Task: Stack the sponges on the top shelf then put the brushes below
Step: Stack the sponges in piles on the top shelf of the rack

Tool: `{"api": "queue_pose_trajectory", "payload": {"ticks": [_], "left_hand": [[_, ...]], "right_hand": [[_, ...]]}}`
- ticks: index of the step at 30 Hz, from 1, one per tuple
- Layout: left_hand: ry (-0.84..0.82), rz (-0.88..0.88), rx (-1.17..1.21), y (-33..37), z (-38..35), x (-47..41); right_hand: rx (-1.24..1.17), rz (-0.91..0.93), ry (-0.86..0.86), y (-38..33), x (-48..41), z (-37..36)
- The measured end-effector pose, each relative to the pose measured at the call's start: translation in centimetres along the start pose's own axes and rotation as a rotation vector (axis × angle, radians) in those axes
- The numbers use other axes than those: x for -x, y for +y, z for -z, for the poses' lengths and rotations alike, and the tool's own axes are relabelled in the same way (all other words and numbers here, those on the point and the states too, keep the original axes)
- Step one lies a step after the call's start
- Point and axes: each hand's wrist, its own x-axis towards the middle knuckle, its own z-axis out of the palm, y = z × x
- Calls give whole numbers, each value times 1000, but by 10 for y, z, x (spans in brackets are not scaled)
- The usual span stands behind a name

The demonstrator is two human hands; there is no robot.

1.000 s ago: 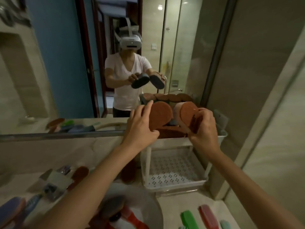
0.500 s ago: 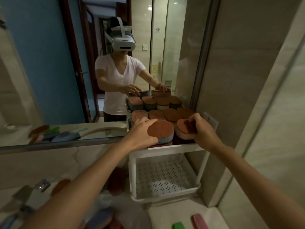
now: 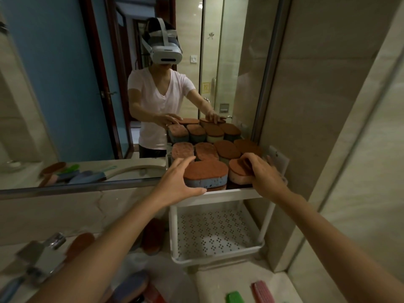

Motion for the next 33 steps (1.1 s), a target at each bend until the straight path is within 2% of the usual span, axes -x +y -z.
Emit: {"api": "queue_pose_trajectory", "payload": {"ticks": [3,8,16,20,24,28,33], "left_hand": [[3,6,2,-2,0,0],[-38,7,21,-4,3,-2],[-100,-48,-29,-3,-3,1],[-86,-42,-75,-1,-6,3],[25,-56,-169,1,-7,6],[164,-41,-114,7,-4,15],[394,64,-19,-5,10,47]], "right_hand": [[93,15,-28,1,3,-3],[148,15,24,3,8,-8],[-4,-7,64,12,10,-14],[-5,-6,134,11,14,-20],[-4,9,306,6,19,-29],[-53,133,494,-17,23,-40],[-206,337,549,-84,42,-66]]}}
